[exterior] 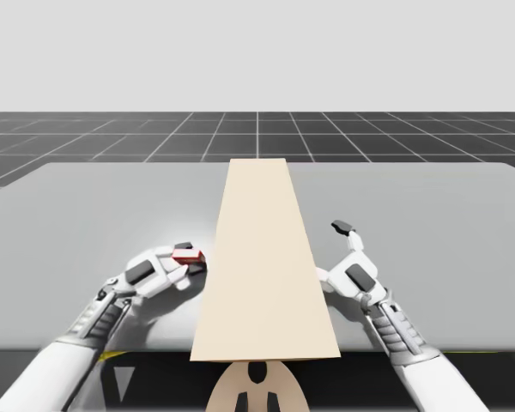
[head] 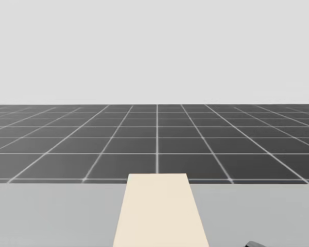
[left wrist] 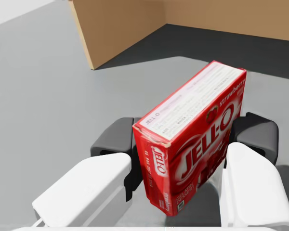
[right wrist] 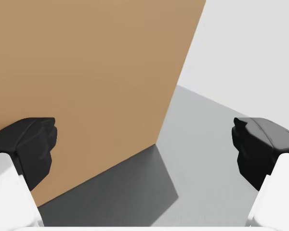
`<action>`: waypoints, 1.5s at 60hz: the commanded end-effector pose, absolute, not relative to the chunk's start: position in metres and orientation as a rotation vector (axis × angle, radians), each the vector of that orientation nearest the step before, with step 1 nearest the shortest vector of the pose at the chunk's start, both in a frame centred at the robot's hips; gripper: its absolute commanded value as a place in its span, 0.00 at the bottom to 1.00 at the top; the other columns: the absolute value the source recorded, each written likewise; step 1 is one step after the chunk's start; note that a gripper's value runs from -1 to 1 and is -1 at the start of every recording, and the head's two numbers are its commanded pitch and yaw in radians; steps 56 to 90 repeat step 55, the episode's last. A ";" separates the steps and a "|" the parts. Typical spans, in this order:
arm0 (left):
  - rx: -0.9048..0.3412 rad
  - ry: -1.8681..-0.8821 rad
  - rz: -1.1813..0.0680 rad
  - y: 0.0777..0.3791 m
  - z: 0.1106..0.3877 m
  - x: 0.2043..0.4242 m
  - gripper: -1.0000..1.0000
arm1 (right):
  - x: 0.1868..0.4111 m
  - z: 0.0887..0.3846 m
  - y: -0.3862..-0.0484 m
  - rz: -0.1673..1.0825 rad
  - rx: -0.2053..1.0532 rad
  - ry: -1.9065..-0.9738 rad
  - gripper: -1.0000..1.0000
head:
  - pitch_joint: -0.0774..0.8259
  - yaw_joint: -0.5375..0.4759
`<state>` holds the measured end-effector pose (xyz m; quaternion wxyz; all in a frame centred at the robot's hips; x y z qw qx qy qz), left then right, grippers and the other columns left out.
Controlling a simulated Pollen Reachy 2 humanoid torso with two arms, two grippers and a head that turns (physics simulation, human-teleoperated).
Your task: Retrieve the object from inside the box.
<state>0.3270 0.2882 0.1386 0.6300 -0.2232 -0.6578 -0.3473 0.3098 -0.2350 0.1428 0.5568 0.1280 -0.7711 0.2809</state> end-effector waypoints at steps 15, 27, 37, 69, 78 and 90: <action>-0.333 -1.638 -0.646 0.361 0.181 0.315 1.00 | 0.309 0.148 -0.241 0.651 0.307 -1.837 0.00 | 0.14 0.54; -0.256 -1.710 -0.629 0.375 0.227 0.327 1.00 | 0.308 0.154 -0.252 0.643 0.303 -1.855 0.00 | 0.13 0.54; -0.202 -1.756 -0.657 0.373 0.269 0.342 1.00 | 0.308 0.158 -0.259 0.628 0.298 -1.861 0.00 | 0.12 0.53; -0.100 -1.864 -0.699 0.359 0.367 0.374 1.00 | 0.309 0.161 -0.267 0.609 0.288 -1.866 0.00 | 0.12 0.53; -0.100 -1.864 -0.699 0.359 0.367 0.374 1.00 | 0.309 0.161 -0.267 0.609 0.288 -1.866 0.00 | 0.12 0.53; -0.100 -1.864 -0.699 0.359 0.367 0.374 1.00 | 0.309 0.161 -0.267 0.609 0.288 -1.866 0.00 | 0.12 0.53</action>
